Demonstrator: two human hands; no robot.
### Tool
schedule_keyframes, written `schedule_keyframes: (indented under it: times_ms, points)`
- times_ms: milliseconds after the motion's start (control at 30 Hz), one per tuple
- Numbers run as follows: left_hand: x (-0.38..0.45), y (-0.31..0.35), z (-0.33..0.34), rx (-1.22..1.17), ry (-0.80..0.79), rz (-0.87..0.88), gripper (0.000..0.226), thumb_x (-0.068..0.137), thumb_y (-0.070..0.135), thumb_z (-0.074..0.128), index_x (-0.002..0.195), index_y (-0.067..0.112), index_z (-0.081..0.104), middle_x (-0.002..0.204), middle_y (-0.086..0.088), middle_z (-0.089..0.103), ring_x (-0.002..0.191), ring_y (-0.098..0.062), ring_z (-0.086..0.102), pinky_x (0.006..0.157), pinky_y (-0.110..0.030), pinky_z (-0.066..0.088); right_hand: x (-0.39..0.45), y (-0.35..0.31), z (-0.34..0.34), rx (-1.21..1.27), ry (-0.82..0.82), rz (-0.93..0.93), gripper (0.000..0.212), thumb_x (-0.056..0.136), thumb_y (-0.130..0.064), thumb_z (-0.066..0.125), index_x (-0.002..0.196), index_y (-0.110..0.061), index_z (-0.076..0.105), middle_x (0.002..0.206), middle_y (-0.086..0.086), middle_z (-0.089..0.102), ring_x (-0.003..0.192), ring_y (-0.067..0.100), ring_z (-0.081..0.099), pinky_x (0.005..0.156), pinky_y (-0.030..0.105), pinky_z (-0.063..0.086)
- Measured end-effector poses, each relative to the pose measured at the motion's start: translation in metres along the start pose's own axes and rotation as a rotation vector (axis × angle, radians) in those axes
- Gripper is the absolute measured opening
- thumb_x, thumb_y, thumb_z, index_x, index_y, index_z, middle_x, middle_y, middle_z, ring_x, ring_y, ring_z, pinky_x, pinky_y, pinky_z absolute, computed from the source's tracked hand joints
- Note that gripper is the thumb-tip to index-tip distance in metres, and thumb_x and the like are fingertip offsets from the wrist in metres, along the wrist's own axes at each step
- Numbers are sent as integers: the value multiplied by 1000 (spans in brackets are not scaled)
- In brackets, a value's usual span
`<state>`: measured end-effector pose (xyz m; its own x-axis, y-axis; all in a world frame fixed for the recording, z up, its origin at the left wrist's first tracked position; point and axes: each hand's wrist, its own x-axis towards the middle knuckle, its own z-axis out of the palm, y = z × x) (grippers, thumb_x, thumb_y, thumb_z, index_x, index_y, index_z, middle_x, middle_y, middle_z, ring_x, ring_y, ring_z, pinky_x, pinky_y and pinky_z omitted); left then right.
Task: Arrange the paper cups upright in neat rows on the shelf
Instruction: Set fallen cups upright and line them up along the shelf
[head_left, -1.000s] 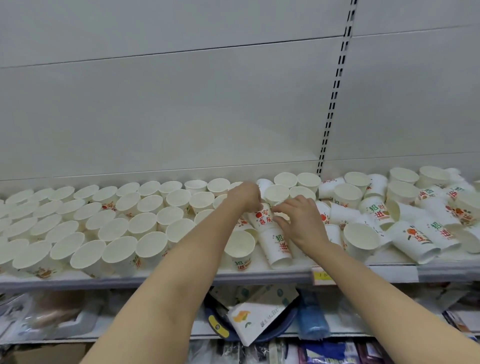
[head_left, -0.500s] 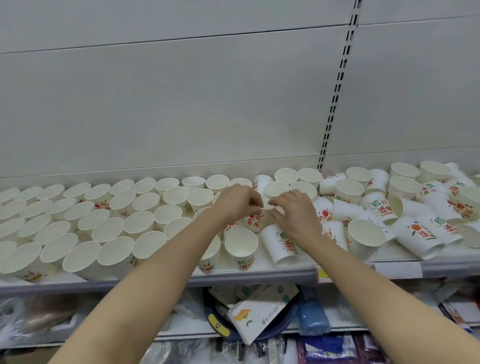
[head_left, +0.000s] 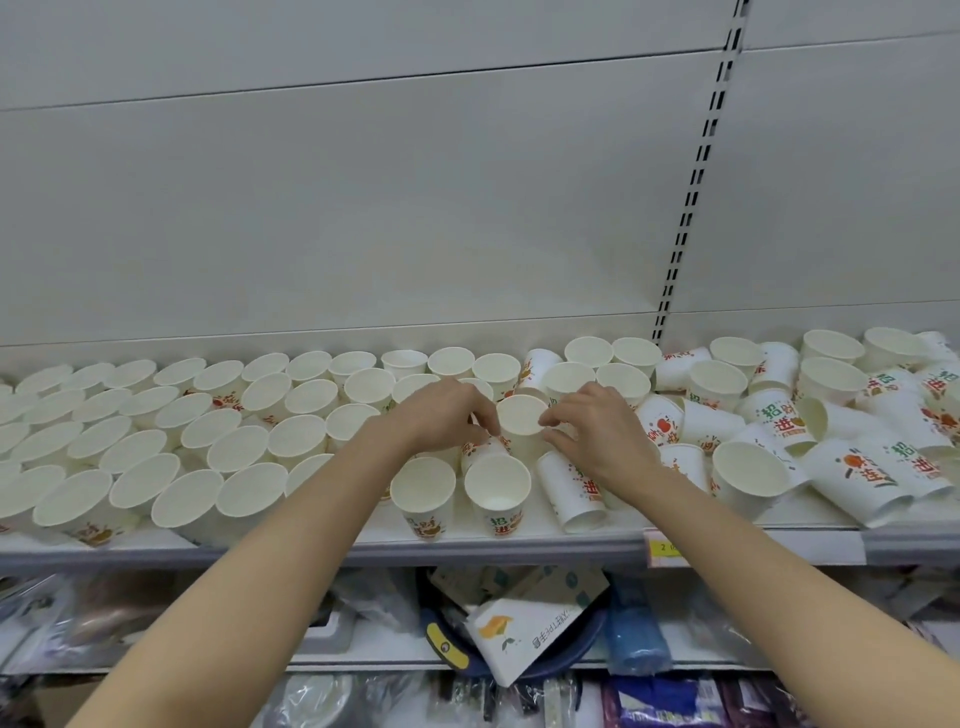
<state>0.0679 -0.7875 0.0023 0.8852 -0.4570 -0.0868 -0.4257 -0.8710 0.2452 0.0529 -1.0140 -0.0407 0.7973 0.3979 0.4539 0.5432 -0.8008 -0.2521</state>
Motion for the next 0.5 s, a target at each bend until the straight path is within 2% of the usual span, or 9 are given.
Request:
schedule_keyframes:
  times_ms: [67,133,200,400,500]
  points:
    - [-1,-2,0,1,-2,-9,18,85,21,70,100,28,75,102,11,71,85,-8,62,84,-32,51,-12,1,-8,-3,-86,-32,20,80,-33,72,97,-23,73,94,-7,70,95,23,53,83,37,40]
    - [-1,-2,1,14,-39,-10,21,82,21,73,101,27,74,105,11,71,86,-7,61,85,-32,51,-20,1,-14,-79,-226,-48,32,82,-41,68,110,-27,68,104,-9,67,100,19,47,87,36,38]
    - [-1,0,3,6,-70,-14,23,79,22,76,102,27,74,104,12,71,87,-7,61,86,-33,52,-20,1,-17,-160,-297,-61,39,83,-44,63,118,-28,63,110,-8,63,102,18,43,87,34,36]
    - [1,5,6,19,-66,-7,23,81,30,75,104,26,74,100,12,69,86,-8,58,83,-31,52,-18,-3,-15,-224,-344,-30,37,86,-44,58,117,-25,59,110,-4,62,102,19,41,86,35,34]
    - [1,8,8,100,-34,0,21,82,35,74,101,25,74,98,10,70,86,-9,58,78,-30,51,-17,-5,-15,-224,-345,-8,38,87,-44,57,120,-26,59,113,-3,62,104,20,42,88,36,36]
